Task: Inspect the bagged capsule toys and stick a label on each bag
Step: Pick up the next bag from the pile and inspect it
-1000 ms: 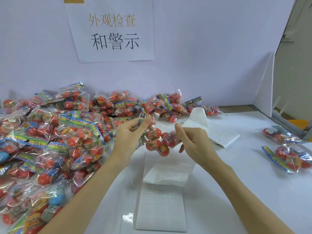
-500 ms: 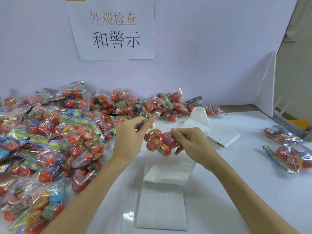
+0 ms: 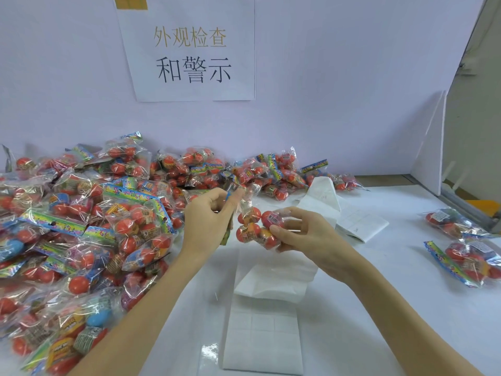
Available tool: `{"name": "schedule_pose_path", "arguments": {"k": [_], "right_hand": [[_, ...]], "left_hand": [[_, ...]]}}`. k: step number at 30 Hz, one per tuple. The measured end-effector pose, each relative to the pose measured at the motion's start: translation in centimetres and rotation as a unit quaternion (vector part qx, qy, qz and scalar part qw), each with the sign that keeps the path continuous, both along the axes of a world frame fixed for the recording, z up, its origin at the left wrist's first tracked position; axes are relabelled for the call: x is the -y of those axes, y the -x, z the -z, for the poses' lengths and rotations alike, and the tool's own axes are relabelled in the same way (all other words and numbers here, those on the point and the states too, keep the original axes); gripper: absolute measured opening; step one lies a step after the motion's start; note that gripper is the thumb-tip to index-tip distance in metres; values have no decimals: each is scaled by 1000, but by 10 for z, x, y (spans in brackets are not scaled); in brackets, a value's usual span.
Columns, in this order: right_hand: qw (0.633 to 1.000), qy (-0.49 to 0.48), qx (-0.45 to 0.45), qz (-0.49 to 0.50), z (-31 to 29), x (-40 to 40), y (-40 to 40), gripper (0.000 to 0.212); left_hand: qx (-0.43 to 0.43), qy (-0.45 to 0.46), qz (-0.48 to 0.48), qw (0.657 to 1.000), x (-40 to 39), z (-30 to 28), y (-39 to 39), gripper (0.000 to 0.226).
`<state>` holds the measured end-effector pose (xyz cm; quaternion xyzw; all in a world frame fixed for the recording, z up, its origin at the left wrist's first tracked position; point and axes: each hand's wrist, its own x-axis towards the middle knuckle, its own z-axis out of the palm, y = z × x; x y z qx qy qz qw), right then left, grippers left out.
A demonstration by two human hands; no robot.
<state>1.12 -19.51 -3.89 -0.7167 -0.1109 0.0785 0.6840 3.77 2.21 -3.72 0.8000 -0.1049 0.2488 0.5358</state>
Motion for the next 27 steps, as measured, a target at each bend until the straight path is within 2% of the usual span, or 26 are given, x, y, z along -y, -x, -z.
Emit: {"name": "schedule_pose_path", "arguments": {"k": [3,6,8,10,13,14,16,19,21,24,27], "right_hand": [[997,-42,0,61,2,1,-4,26],[992,-104,-13,67,2,-1,-4,32],[995,-92,-8,41,0,-5,0,38],[999,-40,-12,10,0,-8,4,63],[994,105,-12,-41,-2,-4,7,126],[986,151,-12,-66,-2,-1,8,137],[960,247,-13,-134,-3,4,11,145],[902,378,19,-209,2,9,13,141],[915,354,38,-191,5,8,11,132],[955,271,67,-100,6,8,4,102],[969,225,97,-20,5,12,-1,73]], "left_hand": [[-34,47,-10,998,4,0,2,34],[-109,96,116,983,12,3,3,56],[-111,121,203,965,20,9,4,63],[-92,144,217,961,24,14,6,64],[-62,159,134,976,19,15,4,48],[-56,148,95,983,15,13,1,42],[-66,137,46,987,6,11,-5,38],[-102,147,17,984,-2,8,-8,43],[-106,146,27,983,-2,8,-7,42],[-109,137,99,979,2,5,-4,35],[-109,70,187,974,6,4,0,29]]}}
